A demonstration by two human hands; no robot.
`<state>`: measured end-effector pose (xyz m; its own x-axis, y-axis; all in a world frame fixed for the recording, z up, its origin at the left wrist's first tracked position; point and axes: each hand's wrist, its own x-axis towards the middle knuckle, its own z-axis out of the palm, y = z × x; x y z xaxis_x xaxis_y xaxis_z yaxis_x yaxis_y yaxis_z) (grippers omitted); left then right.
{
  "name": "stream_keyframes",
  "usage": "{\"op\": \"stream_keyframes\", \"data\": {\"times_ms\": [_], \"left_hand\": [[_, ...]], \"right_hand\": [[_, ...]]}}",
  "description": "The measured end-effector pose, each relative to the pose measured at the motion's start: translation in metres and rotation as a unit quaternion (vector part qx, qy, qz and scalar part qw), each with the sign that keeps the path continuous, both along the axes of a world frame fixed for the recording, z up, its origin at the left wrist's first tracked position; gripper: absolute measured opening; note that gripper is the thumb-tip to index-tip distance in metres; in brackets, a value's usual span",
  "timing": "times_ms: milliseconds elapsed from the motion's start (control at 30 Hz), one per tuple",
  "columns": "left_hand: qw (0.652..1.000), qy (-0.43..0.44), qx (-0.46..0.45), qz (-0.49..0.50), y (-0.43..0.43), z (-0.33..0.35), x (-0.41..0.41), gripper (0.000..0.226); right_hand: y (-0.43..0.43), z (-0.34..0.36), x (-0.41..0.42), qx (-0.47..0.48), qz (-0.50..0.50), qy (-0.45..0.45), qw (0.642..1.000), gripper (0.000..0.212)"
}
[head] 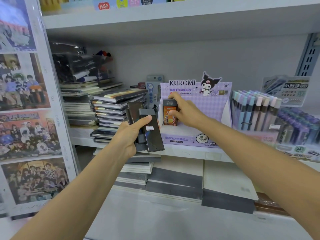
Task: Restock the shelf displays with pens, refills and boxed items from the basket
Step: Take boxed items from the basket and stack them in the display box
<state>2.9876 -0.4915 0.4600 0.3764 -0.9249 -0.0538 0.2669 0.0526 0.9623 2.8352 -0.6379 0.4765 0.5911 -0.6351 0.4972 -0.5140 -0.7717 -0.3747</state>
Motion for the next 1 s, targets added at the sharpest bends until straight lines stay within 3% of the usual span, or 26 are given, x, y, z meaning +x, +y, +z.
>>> {"op": "stream_keyframes", "data": {"times_ms": [133,267,367,467,533,767,867,1000], "left_hand": [[1.000,-0.001,-0.001,0.010,0.002,-0.001,0.001,0.055],[1.000,-0.021,-0.008,0.019,0.002,-0.004,0.000,0.053],[0.998,-0.058,-0.028,0.009,0.003,-0.006,-0.005,0.017],[0.996,-0.073,-0.055,-0.007,0.004,-0.005,-0.015,0.013],[0.995,-0.070,-0.063,-0.013,0.006,-0.004,-0.023,0.018],[0.998,-0.036,-0.035,-0.029,0.018,-0.001,-0.026,0.048],[0.998,-0.029,-0.048,-0.030,0.018,0.000,-0.028,0.029],[0.994,0.087,-0.050,-0.038,0.014,0.007,-0.026,0.015]], "right_hand": [[0.007,0.003,-0.001,-0.065,-0.040,-0.019,0.997,0.039],[0.025,0.009,-0.012,-0.087,-0.032,-0.153,0.984,0.032],[0.046,0.017,-0.013,0.014,0.024,-0.255,0.967,0.021],[0.067,0.015,-0.009,0.226,0.091,-0.210,0.947,0.025],[0.073,0.011,-0.009,0.295,0.125,-0.177,0.931,0.023],[0.071,0.023,-0.028,0.346,0.098,-0.273,0.892,0.026],[0.075,0.025,-0.028,0.354,0.118,-0.268,0.888,0.030],[0.068,0.033,-0.031,0.285,0.091,-0.306,0.904,0.013]]}}
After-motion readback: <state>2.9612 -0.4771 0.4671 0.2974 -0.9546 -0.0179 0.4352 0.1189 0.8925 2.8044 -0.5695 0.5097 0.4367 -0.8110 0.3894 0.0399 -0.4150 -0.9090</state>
